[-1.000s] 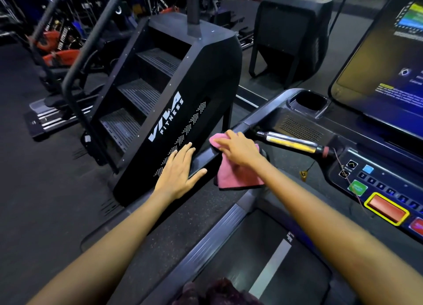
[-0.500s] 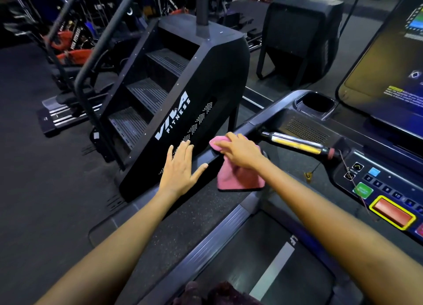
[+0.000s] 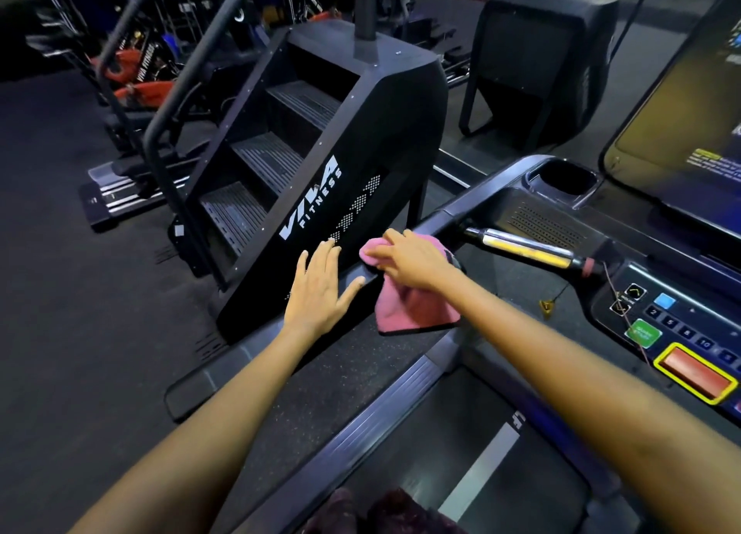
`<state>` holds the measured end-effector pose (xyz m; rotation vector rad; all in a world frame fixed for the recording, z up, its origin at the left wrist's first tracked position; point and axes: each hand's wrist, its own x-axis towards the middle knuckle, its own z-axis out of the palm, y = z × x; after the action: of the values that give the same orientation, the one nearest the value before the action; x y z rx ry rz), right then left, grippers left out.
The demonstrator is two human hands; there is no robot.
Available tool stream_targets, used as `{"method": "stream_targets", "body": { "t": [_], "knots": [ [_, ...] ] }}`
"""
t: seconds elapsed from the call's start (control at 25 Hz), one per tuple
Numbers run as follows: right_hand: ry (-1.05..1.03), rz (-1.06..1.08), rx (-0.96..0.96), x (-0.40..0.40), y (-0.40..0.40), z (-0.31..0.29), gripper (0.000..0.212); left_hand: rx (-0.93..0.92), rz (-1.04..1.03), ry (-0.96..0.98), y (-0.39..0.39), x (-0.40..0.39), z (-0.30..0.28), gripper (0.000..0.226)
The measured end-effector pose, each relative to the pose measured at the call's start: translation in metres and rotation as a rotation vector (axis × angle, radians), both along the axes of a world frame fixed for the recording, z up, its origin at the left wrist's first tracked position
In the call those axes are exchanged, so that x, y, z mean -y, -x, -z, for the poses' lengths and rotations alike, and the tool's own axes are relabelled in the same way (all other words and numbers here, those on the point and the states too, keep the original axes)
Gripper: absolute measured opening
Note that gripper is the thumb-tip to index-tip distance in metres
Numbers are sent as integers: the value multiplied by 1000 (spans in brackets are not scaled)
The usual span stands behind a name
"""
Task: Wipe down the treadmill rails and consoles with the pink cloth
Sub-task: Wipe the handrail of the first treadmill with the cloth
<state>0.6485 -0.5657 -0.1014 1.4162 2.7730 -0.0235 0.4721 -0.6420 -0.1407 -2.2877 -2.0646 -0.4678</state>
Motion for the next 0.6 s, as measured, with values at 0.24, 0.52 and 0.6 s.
{"method": "stream_targets", "body": {
  "t": [0.24,0.52,0.6],
  "knots": [
    [30,140,40,-13,-6,-11,33,105,-152,50,9,29,6,92],
    [18,-113,77,14,10,-5,37,148,-198,120,23,50,4,74],
    [34,-44,112,11,7,-11,34,128,-231,114,31,63,4,72]
  ]
}}
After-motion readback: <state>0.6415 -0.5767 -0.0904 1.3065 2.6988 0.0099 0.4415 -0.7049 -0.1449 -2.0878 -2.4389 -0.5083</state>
